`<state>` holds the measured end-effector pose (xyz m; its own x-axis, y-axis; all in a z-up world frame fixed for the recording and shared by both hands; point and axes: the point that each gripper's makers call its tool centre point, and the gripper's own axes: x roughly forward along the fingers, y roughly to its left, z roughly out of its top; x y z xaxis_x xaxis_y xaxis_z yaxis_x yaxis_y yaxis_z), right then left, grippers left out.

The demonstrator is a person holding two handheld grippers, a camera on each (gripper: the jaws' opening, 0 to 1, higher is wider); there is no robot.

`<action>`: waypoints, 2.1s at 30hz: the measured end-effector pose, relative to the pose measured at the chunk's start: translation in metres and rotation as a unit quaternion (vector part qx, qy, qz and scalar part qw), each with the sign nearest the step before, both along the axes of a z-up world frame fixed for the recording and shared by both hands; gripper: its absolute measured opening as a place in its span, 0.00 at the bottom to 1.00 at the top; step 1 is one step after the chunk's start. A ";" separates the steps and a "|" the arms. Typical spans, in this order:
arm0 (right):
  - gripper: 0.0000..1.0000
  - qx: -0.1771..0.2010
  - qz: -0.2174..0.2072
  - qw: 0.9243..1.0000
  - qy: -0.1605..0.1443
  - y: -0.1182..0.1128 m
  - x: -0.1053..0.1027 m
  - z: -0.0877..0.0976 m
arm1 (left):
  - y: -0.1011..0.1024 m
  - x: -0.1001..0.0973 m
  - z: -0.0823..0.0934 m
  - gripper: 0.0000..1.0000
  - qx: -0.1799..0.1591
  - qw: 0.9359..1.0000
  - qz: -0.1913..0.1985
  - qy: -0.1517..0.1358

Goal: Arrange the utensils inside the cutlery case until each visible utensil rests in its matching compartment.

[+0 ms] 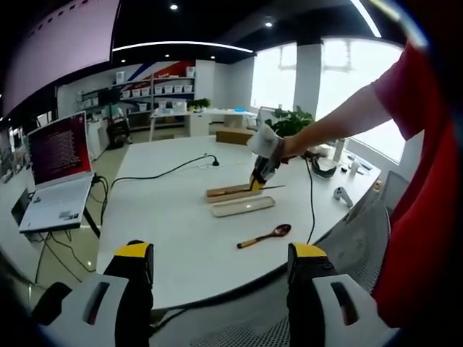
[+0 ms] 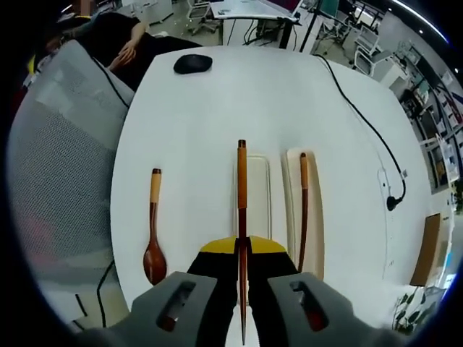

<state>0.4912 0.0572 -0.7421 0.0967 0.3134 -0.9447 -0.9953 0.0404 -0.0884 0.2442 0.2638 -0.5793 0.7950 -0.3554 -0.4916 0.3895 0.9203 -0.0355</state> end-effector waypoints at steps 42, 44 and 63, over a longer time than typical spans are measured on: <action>0.00 0.003 -0.013 1.000 0.013 0.025 0.098 -0.012 | 0.018 0.017 -0.023 0.77 -0.010 0.998 0.029 0.055; 0.00 0.001 -0.018 1.000 0.017 0.025 0.097 -0.014 | 0.016 0.018 -0.025 0.77 -0.010 0.998 0.028 0.058; 0.00 0.005 -0.025 0.999 0.027 0.031 0.103 -0.034 | 0.021 0.018 -0.031 0.77 -0.009 0.997 0.038 0.067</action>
<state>0.5946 0.0883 -0.7758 0.0620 0.3186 -0.9459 -0.9953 0.0904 -0.0348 0.2619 0.2845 -0.6107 0.7475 -0.3070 -0.5890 0.3103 0.9455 -0.0990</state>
